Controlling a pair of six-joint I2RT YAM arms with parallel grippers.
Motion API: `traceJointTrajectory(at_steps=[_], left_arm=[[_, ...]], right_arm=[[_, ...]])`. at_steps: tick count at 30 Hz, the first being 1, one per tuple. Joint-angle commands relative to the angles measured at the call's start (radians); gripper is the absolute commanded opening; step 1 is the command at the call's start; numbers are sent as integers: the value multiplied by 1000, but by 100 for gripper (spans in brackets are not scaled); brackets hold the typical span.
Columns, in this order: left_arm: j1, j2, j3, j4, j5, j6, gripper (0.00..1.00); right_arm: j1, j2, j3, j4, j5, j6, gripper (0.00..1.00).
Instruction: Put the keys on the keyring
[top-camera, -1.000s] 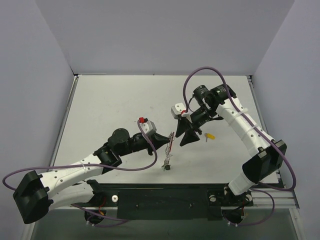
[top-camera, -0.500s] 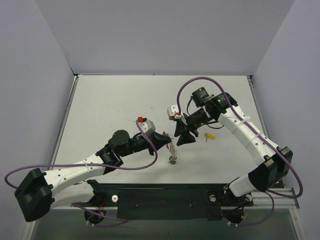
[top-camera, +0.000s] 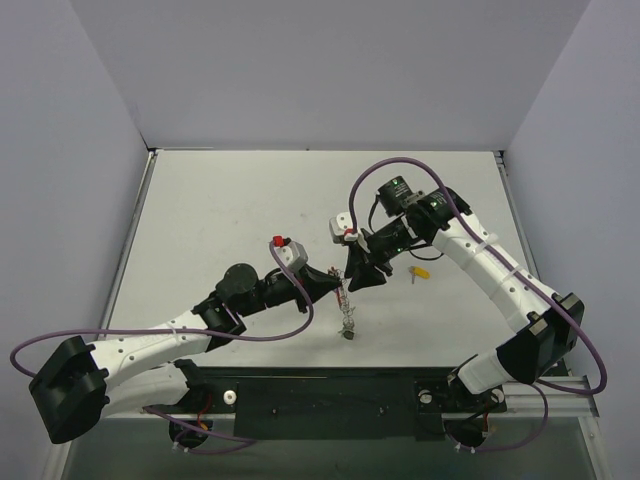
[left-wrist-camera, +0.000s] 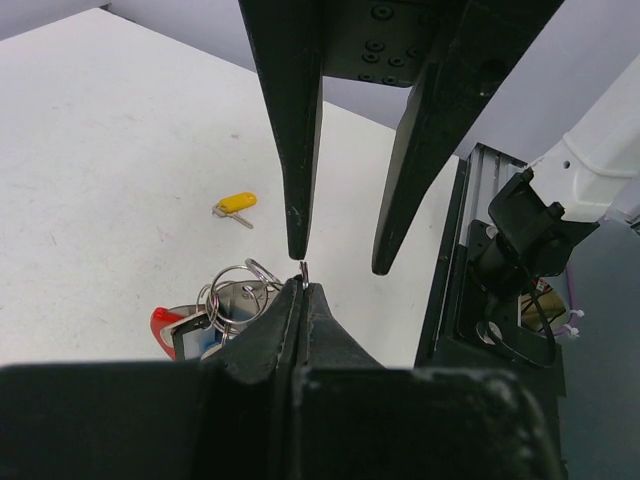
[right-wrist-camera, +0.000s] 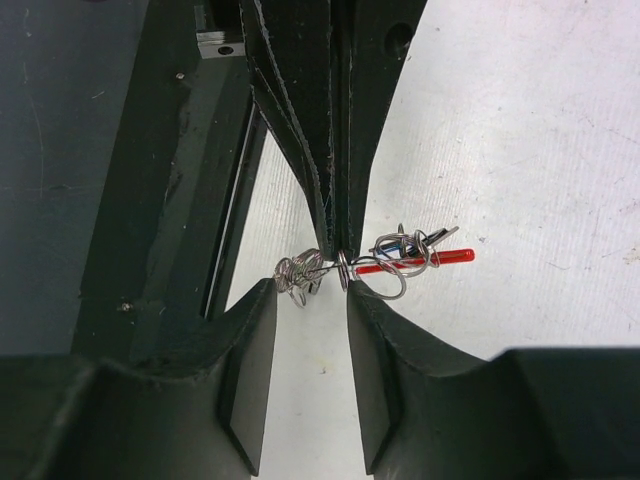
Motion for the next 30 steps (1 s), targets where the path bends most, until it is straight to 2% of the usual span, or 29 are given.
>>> traceJointTrajectory(at_steps=[1, 9, 23, 30], left_arm=[[-4, -25, 2, 118, -9, -22, 0], [-3, -28, 7, 121, -1, -28, 0], [-4, -20, 13, 130, 24, -47, 0], [-9, -40, 24, 113, 47, -84, 0]], right_arm=[[9, -10, -12, -9, -17, -2, 28], [12, 7, -12, -9, -3, -7, 25], [9, 10, -12, -5, -5, -4, 34], [-20, -68, -40, -46, -78, 2, 36]])
